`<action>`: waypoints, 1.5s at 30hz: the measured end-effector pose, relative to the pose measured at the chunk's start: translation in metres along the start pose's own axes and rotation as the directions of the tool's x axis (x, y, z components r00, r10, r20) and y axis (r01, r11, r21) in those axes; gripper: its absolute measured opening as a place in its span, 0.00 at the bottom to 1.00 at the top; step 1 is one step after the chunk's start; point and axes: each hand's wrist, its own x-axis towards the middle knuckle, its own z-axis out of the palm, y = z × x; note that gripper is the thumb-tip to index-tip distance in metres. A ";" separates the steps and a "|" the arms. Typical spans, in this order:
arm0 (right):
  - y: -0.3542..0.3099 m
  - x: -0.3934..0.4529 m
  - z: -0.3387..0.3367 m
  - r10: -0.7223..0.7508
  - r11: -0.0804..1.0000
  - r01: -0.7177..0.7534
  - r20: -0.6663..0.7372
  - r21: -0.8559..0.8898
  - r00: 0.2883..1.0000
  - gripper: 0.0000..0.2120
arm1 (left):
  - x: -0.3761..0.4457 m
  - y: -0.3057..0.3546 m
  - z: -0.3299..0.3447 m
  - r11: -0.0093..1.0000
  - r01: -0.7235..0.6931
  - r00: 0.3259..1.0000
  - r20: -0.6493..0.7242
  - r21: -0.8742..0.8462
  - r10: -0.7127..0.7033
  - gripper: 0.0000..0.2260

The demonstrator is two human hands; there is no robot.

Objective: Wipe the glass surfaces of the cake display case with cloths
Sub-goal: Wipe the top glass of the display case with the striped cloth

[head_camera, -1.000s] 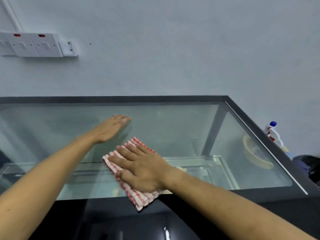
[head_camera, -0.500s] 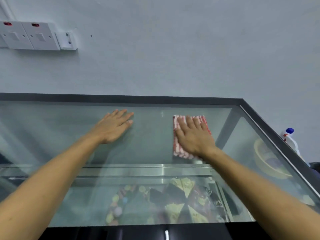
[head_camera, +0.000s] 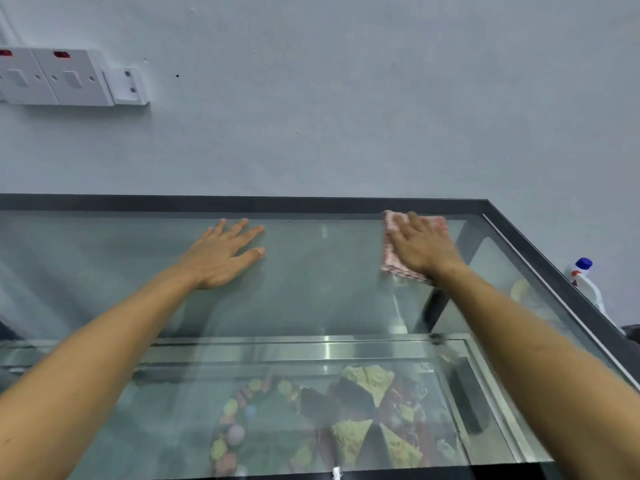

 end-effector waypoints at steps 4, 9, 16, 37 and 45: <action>0.075 0.010 -0.014 0.208 0.978 -0.209 -0.049 -0.011 0.977 0.33 | 0.003 -0.002 0.005 1.000 -0.003 1.000 -0.022 0.021 0.004 0.37; -0.019 0.038 -0.008 0.137 0.990 -0.138 -0.052 -0.013 0.989 0.29 | 0.005 -0.005 0.007 1.000 -0.010 0.999 -0.031 0.009 0.011 0.40; -0.187 -0.028 0.027 -0.580 0.806 0.591 0.164 -0.026 0.798 0.32 | 0.010 -0.012 0.009 0.988 0.012 0.997 -0.074 -0.152 -0.024 0.46; -0.172 -0.053 0.024 -0.669 0.731 0.680 0.138 -0.059 0.730 0.28 | 0.007 -0.006 0.005 0.996 0.016 0.999 -0.035 -0.086 -0.019 0.47; 0.007 -0.047 -0.022 -0.526 0.839 0.541 0.170 -0.056 0.833 0.30 | 0.005 -0.004 0.007 1.000 0.000 0.997 -0.073 0.021 0.002 0.37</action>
